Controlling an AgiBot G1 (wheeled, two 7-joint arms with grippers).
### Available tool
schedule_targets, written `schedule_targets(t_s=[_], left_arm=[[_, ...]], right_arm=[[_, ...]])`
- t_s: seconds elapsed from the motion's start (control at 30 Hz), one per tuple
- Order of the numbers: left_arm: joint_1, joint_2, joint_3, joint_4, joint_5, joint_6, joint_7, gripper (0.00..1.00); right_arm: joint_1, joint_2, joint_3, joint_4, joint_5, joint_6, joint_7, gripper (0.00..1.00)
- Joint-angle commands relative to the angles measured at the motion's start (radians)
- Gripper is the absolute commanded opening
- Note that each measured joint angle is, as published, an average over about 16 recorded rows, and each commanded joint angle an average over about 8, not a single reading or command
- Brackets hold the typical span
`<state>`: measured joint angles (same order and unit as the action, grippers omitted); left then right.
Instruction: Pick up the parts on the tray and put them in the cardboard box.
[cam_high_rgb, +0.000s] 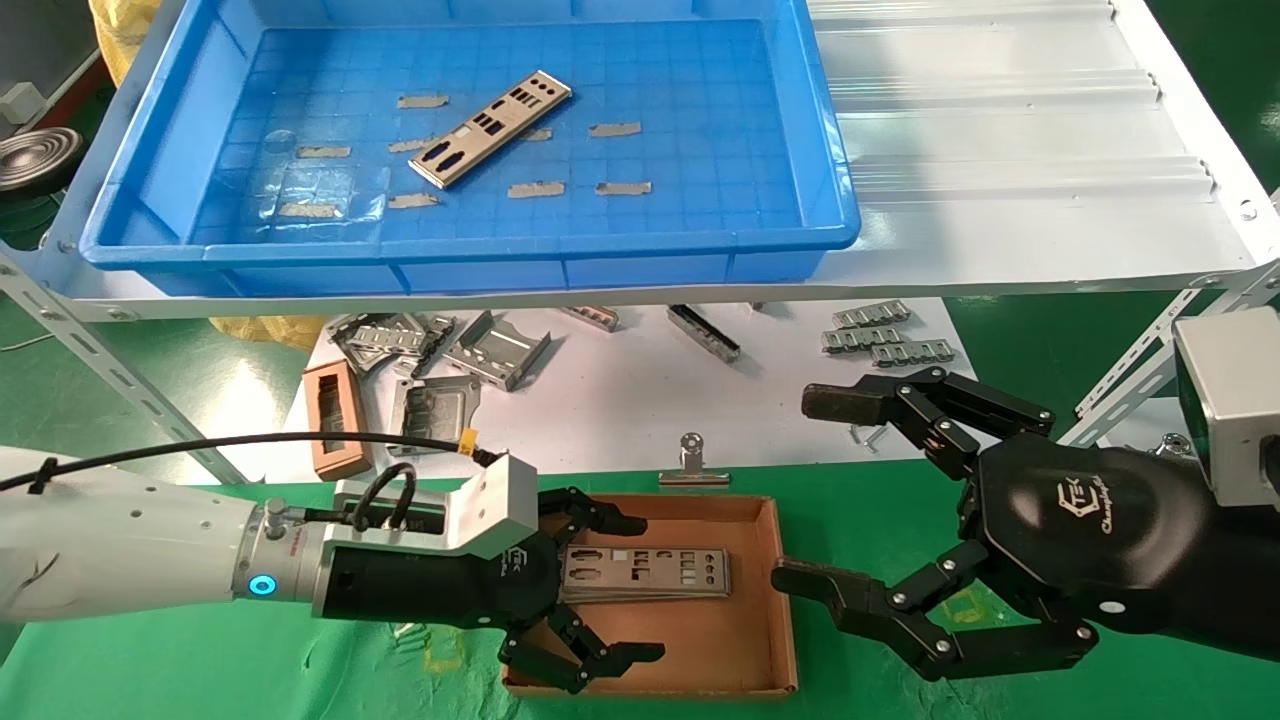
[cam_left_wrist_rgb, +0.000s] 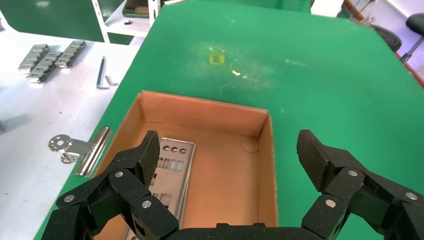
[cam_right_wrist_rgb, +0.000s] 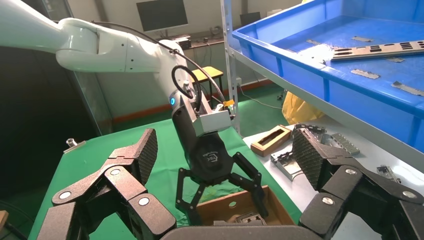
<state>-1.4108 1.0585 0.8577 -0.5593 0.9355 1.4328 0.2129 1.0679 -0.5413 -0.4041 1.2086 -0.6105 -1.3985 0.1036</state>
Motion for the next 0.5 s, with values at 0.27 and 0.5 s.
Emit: schedule_targets(t_s=[0.27,0.5], left_arm=[[0.042,-0.056,-0.072,-0.092,-0.024,0.006,-0.05,1.0],[0.083,-0.111,-0.143,-0.18,-0.05,0.014,-0.099,1.0]], right_arm=[[0.0,0.0,0.0,0.0,0.0,0.0,0.0,1.0],[0.0,0.0,0.0,0.0,0.0,0.0,0.0,1.0]])
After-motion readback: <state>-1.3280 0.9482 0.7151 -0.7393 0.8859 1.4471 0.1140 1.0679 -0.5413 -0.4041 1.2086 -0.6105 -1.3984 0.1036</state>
